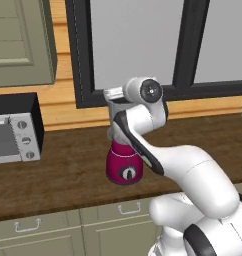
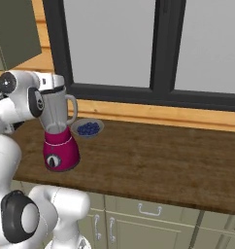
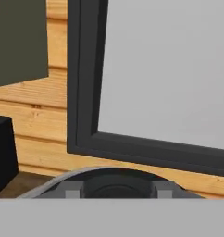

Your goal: Close the lid blender by securely placing the lid on top.

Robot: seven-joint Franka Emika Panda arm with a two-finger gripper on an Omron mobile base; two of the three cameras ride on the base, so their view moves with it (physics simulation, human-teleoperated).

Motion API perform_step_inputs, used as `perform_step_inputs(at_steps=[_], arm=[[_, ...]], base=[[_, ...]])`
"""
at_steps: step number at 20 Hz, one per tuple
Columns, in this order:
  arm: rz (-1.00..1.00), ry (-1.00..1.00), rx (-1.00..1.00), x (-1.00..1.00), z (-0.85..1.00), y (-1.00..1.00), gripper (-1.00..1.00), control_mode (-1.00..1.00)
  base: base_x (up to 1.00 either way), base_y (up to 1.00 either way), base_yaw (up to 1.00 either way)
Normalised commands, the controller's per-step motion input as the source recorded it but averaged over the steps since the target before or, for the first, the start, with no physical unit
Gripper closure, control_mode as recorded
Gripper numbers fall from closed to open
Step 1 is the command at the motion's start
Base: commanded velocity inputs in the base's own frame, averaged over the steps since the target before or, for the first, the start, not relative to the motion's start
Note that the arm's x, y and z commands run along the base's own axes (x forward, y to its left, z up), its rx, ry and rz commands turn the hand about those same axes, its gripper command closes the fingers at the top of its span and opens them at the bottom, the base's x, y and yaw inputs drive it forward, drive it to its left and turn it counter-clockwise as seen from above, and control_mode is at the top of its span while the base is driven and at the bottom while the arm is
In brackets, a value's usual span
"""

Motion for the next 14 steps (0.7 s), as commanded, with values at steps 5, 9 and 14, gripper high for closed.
perform_step_inputs(at_steps=[5,9,14], arm=[[0.00,-0.11,0.04,0.04,0.00,0.00,1.00,-1.00],[0.00,-0.13,0.07,0.01,0.01,0.00,1.00,-1.00],[0.00,-0.14,0.08,0.00,-0.11,0.00,1.00,-1.00]], base=[[0.00,0.00,0.00],[0.00,0.00,0.00],[0.00,0.00,0.00]])
